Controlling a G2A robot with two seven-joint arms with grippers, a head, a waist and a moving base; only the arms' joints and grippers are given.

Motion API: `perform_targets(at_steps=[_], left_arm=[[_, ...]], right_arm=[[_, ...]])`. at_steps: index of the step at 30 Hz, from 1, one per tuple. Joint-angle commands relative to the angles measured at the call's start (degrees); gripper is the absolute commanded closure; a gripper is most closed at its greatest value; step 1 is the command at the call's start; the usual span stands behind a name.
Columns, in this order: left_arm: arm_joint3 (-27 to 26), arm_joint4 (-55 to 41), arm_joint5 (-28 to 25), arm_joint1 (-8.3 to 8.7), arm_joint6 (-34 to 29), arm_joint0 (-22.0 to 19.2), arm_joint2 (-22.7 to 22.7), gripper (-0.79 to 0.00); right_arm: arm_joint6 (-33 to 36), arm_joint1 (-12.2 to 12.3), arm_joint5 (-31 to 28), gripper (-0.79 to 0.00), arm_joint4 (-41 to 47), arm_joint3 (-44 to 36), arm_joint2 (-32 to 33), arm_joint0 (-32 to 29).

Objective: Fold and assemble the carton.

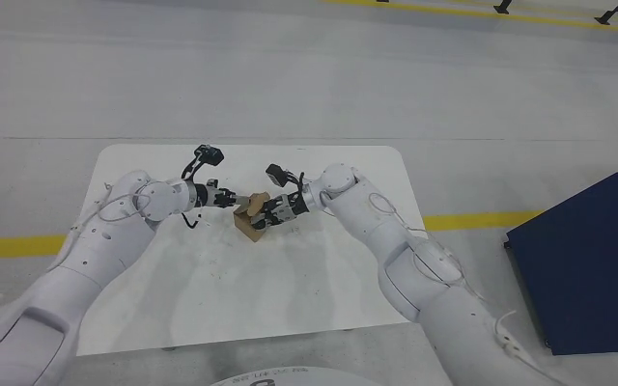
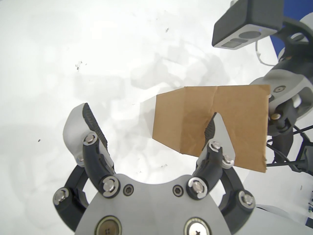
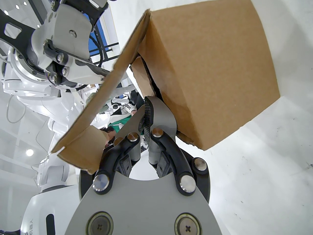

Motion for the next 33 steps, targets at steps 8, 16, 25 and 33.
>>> perform_targets(at_steps=[8, 16, 25, 33], left_arm=[[0.93, 1.38, -0.83, -0.52, 0.13, -0.24, 0.34, -0.785], [1.57, 3.0, -0.38, -0.98, 0.76, -0.34, 0.61, -0.785], [2.07, 3.59, -0.34, -1.4, 1.12, -0.31, 0.45, -0.785], [2.54, 3.35, -0.9, -1.66, 0.95, -0.34, -0.04, -0.785]], right_arm=[[0.0, -0.23, -2.13, 0.0, 0.34, 1.33, 0.87, 0.15], [1.86, 1.12, -9.08, 0.0, 1.94, 2.53, 3.37, -1.1], [2.89, 6.29, -14.44, 0.0, 5.61, -1.93, 8.84, -6.44], [4.92, 10.36, -12.4, 0.0, 4.71, -9.18, 11.96, -10.55]])
